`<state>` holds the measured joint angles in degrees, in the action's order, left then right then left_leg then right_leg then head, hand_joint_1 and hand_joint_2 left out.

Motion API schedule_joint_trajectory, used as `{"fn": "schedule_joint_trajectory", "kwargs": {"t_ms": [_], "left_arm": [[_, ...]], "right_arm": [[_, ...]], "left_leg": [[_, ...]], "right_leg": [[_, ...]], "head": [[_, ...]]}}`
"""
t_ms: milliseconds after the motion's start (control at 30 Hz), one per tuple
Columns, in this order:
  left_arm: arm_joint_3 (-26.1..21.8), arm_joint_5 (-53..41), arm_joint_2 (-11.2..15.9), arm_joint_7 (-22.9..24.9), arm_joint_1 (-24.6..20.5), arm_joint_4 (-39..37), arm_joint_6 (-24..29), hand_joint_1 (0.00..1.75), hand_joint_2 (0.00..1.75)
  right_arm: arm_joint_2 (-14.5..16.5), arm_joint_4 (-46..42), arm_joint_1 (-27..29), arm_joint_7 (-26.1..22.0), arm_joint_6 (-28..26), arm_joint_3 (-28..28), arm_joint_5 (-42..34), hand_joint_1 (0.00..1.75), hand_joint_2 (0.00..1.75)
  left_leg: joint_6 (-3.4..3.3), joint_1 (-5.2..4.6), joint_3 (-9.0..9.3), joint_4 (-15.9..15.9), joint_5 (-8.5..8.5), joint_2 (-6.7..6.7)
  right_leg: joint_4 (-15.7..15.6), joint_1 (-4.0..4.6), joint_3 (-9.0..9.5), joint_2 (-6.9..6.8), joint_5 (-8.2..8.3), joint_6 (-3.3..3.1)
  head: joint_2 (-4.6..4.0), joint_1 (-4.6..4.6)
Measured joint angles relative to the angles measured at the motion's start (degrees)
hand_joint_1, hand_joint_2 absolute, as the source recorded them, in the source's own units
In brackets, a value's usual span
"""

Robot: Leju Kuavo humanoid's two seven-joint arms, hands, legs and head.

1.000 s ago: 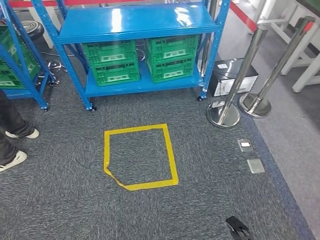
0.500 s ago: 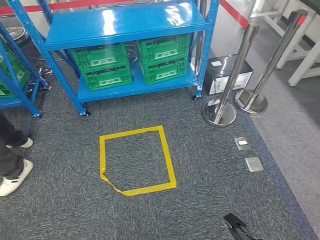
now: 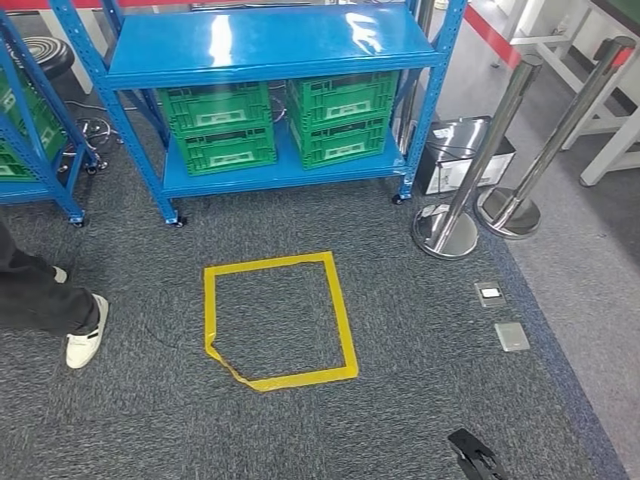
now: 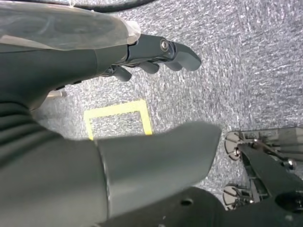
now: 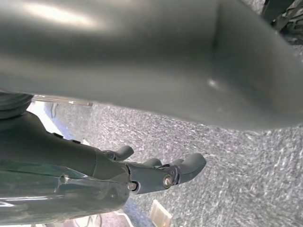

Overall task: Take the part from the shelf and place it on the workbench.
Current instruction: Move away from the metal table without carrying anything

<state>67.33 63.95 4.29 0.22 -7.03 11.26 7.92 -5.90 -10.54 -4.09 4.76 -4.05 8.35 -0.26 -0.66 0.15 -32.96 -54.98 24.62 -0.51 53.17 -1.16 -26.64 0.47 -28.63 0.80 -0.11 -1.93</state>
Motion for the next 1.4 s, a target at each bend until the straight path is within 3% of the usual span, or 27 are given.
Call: {"fn": "schedule_joint_trajectory", "kwargs": {"t_ms": [33, 167, 300, 700, 800, 833, 867, 933, 1000, 1400], "left_arm": [[0.03, -0.08, -0.01, 0.09, -0.01, 0.0, 0.01, 0.0, 1.75], [0.19, -0.31, 0.01, 0.43, -0.01, 0.0, 0.15, 0.0, 1.75], [0.21, -0.26, 0.07, 0.5, 0.0, 0.0, 0.32, 0.0, 1.75], [0.23, -0.15, 0.12, 1.41, 0.0, 0.0, 0.47, 0.0, 1.75], [0.23, -0.15, 0.14, 1.52, 0.0, 0.0, 0.48, 0.0, 1.75], [0.23, -0.19, 0.14, 1.61, 0.0, 0.0, 0.51, 0.0, 1.31], [0.23, -0.32, 0.14, 1.69, 0.02, 0.0, 0.55, 0.0, 0.87], [-0.04, -1.31, 0.08, 1.77, 0.22, 0.01, 0.62, 0.0, 0.0], [-1.12, -3.44, -0.06, 1.76, 0.71, 0.04, 0.51, 0.0, 0.0], [-12.58, -20.64, -1.3, 1.52, 4.47, 1.16, -1.76, 0.0, 0.0]], "right_arm": [[0.0, 0.0, 0.0, 0.18, -0.1, 0.0, 0.01, 0.0, 1.75], [0.0, 0.0, 0.01, 0.66, -0.19, 0.0, 0.02, 0.0, 1.75], [0.01, 0.0, 0.01, 0.71, -0.19, 0.0, 0.27, 0.0, 0.0], [0.1, 0.0, 0.01, 0.7, -0.19, 0.02, 0.33, 0.0, 0.0], [0.11, 0.0, 0.01, 0.7, -0.19, 0.03, 0.33, 0.0, 1.31], [0.11, 0.0, 0.01, 0.7, -0.19, 0.03, 0.33, 0.0, 1.75], [0.12, 0.0, 0.02, 0.69, -0.19, 0.03, 0.33, 0.0, 1.75], [0.21, -0.02, 0.12, 0.63, -0.16, 0.02, 0.33, 0.0, 0.87], [0.43, -0.13, 0.48, 0.44, -0.07, 0.02, 0.33, 0.0, 0.0], [1.69, -1.74, 3.48, -1.02, 0.99, -0.11, 0.33, 0.0, 0.0]], "left_leg": [[-0.03, 0.0, 0.0, 0.0, 0.01, 0.0], [-0.11, 0.01, 0.04, 0.02, -0.01, 0.01], [-0.14, 0.04, 0.27, 0.22, -0.06, 0.01], [0.08, 0.06, 0.83, 0.8, -0.21, 0.01], [0.12, 0.06, 0.85, 0.87, -0.24, 0.01], [0.13, 0.06, 0.86, 0.89, -0.25, 0.01], [0.14, 0.06, 0.87, 0.9, -0.25, 0.01], [0.14, 0.07, 0.88, 0.91, -0.25, 0.01], [0.15, 0.07, 0.89, 0.91, -0.25, 0.01], [0.15, 0.07, 0.9, 0.93, -0.25, 0.02]], "right_leg": [[-0.09, -0.01, 0.04, 0.0, 0.02, 0.31], [-0.18, -0.01, 0.05, 0.0, 0.07, 0.95], [-0.18, 0.02, 0.13, -0.01, 0.07, 0.97], [-0.18, 0.04, 0.34, 0.0, 0.04, 0.93], [-0.18, 0.04, 0.34, 0.0, 0.03, 0.91], [-0.18, 0.04, 0.34, 0.0, 0.03, 0.91], [-0.18, 0.04, 0.34, 0.0, 0.03, 0.91], [-0.18, 0.04, 0.34, 0.0, 0.02, 0.9], [-0.18, 0.05, 0.35, 0.0, 0.01, 0.89], [-0.18, 0.05, 0.35, 0.0, -0.05, 0.83]], "head": [[0.0, -0.09], [0.0, -0.14], [0.0, 0.1], [0.0, 0.5], [0.0, 0.51], [0.0, 0.51], [0.0, 0.52], [0.0, 0.53], [0.0, 0.54], [0.0, 0.56]]}}
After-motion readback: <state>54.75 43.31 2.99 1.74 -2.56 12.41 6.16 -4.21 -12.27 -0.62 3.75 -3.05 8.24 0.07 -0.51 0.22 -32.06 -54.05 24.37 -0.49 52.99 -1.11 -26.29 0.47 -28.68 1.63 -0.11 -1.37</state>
